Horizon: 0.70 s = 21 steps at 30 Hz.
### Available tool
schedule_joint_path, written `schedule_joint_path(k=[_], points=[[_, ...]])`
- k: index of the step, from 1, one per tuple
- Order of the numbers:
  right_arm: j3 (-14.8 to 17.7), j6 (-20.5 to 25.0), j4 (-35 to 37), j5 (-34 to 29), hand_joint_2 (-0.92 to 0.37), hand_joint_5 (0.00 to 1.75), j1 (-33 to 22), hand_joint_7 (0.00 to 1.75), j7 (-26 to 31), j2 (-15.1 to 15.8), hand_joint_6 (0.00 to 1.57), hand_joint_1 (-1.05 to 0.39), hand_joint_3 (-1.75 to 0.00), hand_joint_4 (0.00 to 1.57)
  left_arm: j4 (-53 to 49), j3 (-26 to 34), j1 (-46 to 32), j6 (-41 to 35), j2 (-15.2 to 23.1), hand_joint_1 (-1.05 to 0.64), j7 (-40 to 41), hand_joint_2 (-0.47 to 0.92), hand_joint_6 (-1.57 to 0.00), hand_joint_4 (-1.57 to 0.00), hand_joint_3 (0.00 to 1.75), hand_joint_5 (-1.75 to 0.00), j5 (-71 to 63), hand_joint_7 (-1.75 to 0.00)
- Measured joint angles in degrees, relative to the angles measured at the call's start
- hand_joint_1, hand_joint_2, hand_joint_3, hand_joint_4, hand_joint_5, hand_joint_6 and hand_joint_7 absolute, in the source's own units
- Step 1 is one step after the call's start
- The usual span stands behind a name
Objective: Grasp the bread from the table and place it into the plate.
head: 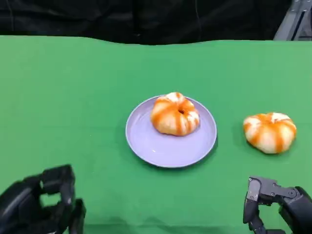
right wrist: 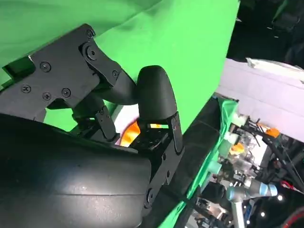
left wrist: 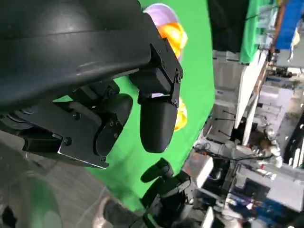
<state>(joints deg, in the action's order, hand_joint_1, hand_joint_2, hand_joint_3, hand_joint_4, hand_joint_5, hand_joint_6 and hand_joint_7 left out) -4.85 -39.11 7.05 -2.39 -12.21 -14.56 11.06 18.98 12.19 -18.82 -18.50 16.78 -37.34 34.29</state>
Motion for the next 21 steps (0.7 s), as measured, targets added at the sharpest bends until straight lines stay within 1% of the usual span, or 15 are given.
schedule_joint_path(k=[2, 3, 5, 7, 11, 21], points=[[0.06, -0.01, 0.20, 0.13, -0.52, 1.75, 0.01, 1.64, -0.06, 0.14, 0.71, -0.11, -1.26, 0.81, -3.63, 0.08, -0.50, 1.97, -0.74, 0.13, -1.48, 0.71, -0.75, -0.97, 1.38, -1.75, -0.18, -1.75], [0.06, -0.02, 0.24, 0.20, -0.52, 1.75, 0.06, 1.64, -0.10, 0.17, 0.71, -0.11, -1.26, 0.81, -5.04, 0.06, -0.49, 2.75, -0.99, 0.14, -1.99, 0.71, -0.72, -0.94, 1.38, -1.75, -0.38, -1.75], [0.08, -0.45, 0.70, 0.73, -0.53, 1.75, 0.14, 1.64, -0.38, 0.25, 0.71, -0.12, -1.25, 0.81, -6.64, -0.02, -0.17, 3.86, -1.12, 0.13, -2.19, 0.76, -0.67, -0.89, 1.30, -1.75, -1.03, -1.75], [0.14, -0.49, 0.90, 0.89, -0.54, 1.75, 0.15, 1.64, -0.63, 0.52, 0.71, -0.13, -1.25, 0.81, -7.56, -0.04, 0.55, 4.58, -1.18, 0.12, -2.16, 0.77, -0.65, -0.87, 1.25, -1.75, -1.55, -1.75], [0.31, -0.59, 1.03, 0.98, -0.55, 1.75, 0.25, 1.64, -0.83, 0.78, 0.70, -0.14, -1.23, 0.81, -8.54, -0.03, 1.85, 4.74, -1.31, 0.12, -1.87, 0.77, -0.63, -0.86, 1.22, -1.75, -1.61, -1.75], [0.58, -1.38, 1.53, 1.08, -0.55, 1.75, 0.59, 1.65, -0.99, 0.97, 0.70, -0.17, -1.21, 0.80, -9.43, 0.02, 2.08, 6.89, -2.09, 0.11, -1.07, 0.77, -0.63, -0.85, 1.19, -1.75, -2.93, -1.75]])
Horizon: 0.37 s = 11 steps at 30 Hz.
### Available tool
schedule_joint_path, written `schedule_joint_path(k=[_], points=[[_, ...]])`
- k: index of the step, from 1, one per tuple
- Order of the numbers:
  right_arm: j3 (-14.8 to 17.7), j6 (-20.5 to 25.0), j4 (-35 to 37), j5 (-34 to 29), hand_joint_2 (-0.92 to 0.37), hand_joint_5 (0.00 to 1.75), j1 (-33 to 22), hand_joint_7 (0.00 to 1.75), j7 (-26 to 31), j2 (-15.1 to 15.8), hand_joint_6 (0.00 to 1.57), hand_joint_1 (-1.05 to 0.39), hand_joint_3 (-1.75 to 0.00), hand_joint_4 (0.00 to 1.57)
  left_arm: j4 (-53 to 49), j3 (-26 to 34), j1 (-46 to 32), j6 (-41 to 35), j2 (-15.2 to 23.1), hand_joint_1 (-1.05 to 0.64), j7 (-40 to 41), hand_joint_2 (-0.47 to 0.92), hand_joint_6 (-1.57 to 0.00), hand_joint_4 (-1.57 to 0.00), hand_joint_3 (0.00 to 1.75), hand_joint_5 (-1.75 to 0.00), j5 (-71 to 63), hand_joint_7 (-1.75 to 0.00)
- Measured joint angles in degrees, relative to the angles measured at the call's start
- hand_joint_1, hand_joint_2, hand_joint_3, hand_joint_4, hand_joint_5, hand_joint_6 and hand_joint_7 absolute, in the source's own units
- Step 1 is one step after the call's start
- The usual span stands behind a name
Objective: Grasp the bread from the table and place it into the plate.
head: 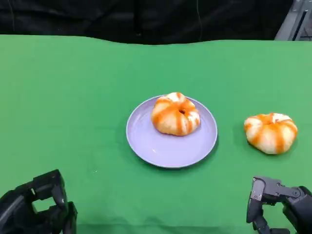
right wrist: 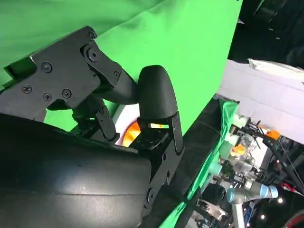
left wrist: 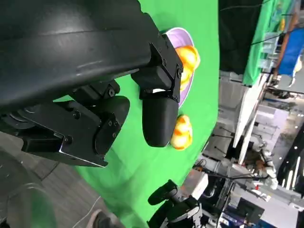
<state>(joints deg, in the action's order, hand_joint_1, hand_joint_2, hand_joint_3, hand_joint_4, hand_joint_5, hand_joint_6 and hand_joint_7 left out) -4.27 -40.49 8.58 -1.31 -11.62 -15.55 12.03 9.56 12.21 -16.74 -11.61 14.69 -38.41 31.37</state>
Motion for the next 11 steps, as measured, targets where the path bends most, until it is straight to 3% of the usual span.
schedule_joint_path(k=[11], points=[[0.24, 0.45, -0.34, 0.03, -0.55, 1.75, -0.22, 1.65, -0.14, 0.03, 0.70, -0.14, -1.22, 0.80, -0.81, -0.04, 0.01, 1.31, -0.40, 0.10, 0.44, 0.75, -0.63, -0.85, 1.19, -1.75, -0.95, -1.75]])
